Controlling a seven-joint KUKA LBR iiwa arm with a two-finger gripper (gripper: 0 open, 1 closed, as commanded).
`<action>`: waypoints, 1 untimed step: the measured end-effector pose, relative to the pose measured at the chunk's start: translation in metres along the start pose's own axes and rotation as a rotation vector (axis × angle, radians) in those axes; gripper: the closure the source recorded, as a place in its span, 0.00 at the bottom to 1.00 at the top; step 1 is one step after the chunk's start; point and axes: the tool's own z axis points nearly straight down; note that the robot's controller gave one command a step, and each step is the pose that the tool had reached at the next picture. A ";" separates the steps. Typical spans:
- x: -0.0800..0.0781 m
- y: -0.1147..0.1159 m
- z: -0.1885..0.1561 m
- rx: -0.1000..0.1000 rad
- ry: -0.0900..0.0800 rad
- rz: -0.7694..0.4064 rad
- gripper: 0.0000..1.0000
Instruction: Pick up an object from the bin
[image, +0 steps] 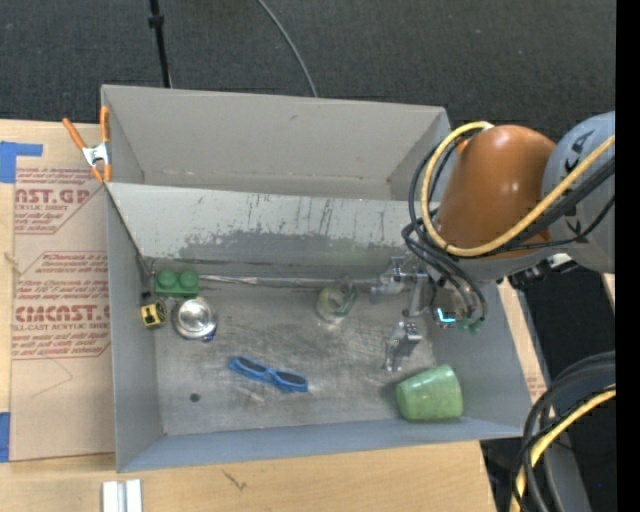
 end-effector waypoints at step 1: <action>-0.035 0.114 0.089 -0.003 -0.004 -0.079 0.00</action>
Offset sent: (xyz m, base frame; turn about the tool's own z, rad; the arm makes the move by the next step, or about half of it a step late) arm 0.0353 0.1083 -0.0853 -0.0702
